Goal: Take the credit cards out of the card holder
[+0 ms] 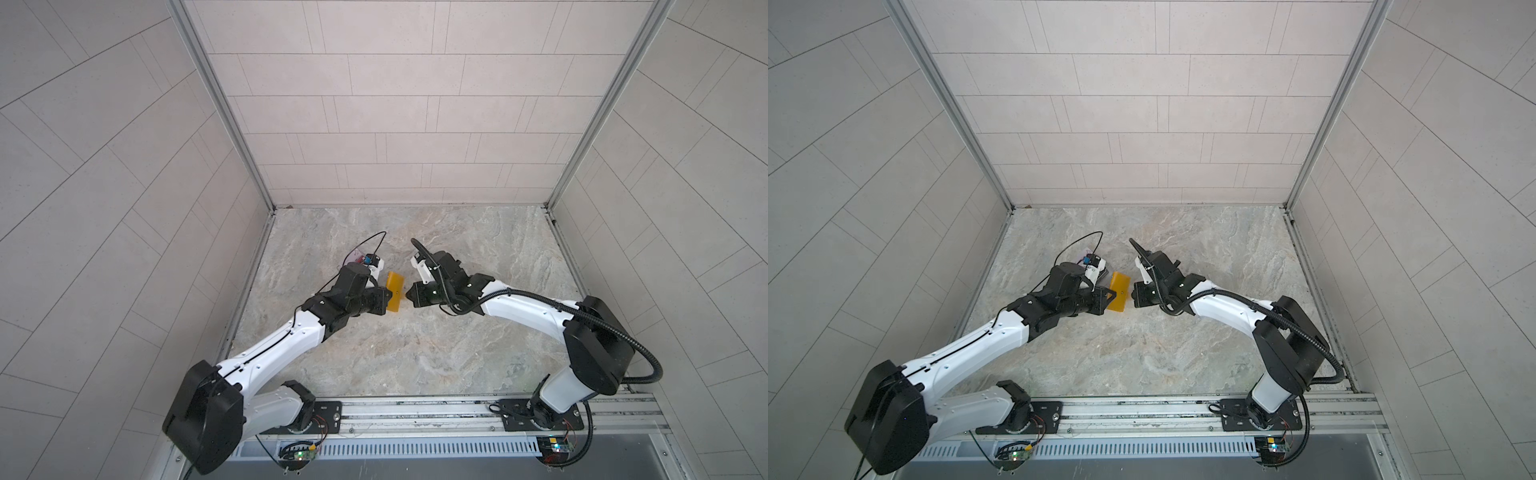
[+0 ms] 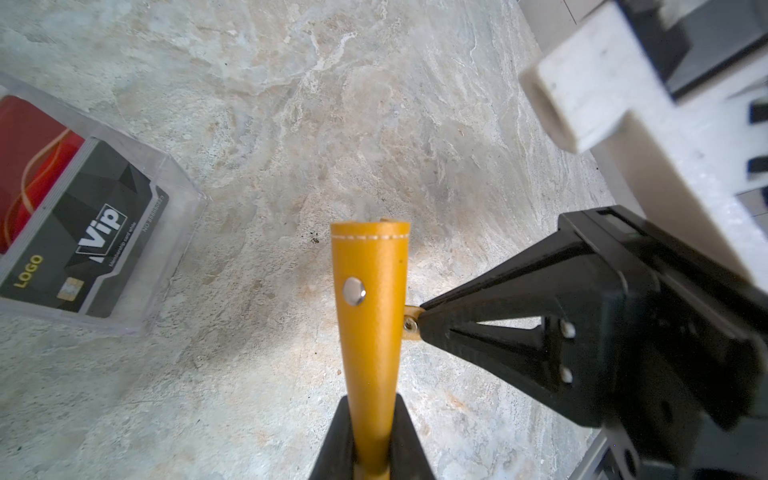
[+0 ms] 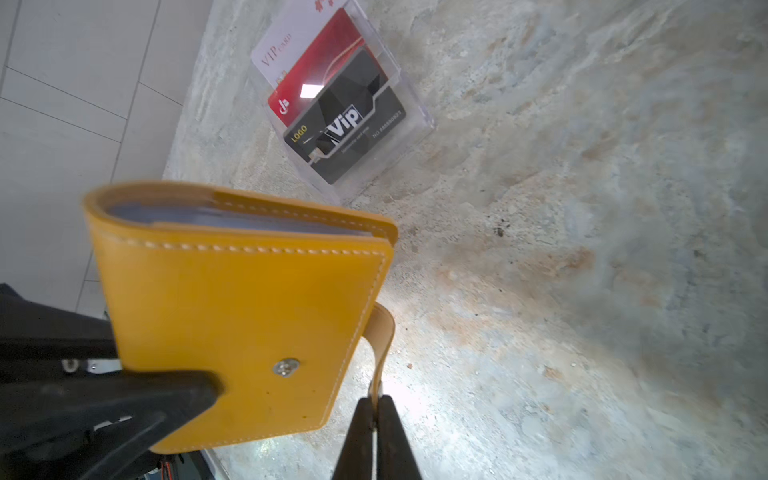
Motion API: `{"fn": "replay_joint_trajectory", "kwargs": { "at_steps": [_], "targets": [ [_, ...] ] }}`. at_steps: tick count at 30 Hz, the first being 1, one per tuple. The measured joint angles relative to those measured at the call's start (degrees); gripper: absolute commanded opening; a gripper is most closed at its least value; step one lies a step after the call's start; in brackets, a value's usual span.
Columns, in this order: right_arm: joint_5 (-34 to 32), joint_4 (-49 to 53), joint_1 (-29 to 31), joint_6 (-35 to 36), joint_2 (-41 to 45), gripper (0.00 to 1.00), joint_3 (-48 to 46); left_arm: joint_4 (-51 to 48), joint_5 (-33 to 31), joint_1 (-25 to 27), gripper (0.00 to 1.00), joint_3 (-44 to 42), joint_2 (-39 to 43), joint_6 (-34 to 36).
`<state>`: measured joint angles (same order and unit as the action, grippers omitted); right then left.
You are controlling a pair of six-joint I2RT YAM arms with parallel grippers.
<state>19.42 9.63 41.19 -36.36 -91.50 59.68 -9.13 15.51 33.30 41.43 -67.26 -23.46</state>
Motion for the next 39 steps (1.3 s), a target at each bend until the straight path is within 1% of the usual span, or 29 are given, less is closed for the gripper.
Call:
{"fn": "replay_joint_trajectory", "kwargs": {
  "at_steps": [3, 10, 16, 20, 23, 27, 32, 39],
  "targets": [
    [-0.8, 1.2, -0.1, 0.8, 0.1, 0.08, 0.0, -0.4, -0.3, 0.0, 0.0, 0.0, 0.0, 0.0],
    [-1.7, 2.1, -0.9, 1.7, 0.6, 0.13, -0.2, -0.6, 0.1, 0.0, 0.0, 0.0, 0.5, 0.0],
    [-1.5, 2.1, -2.2, 2.0, 2.4, 0.17, -1.6, 0.2, 2.9, 0.0, 0.0, 0.2, 1.6, 0.0],
    [0.6, 0.3, -4.5, 2.2, 5.4, 0.24, -4.1, 1.4, 5.5, 0.0, 0.0, 0.6, 2.3, 0.0],
    [3.6, -2.5, -6.6, 2.2, 8.8, 0.29, -7.2, 3.6, 8.3, -0.6, 0.0, 0.7, 2.6, -0.2],
    [8.4, -8.0, -9.5, 1.4, 14.3, 0.36, -12.0, 8.7, 15.0, -3.2, 0.0, 0.7, 1.9, -2.9],
    [14.6, -16.2, -11.3, -0.7, 18.8, 0.36, -16.6, 15.2, 21.8, -7.4, 0.0, 1.0, -0.3, -6.6],
    [20.5, -28.9, -11.2, -5.9, 18.9, 0.35, -19.9, 26.5, 31.5, -9.6, 0.0, 1.2, -1.4, -12.0]
  ]
}}
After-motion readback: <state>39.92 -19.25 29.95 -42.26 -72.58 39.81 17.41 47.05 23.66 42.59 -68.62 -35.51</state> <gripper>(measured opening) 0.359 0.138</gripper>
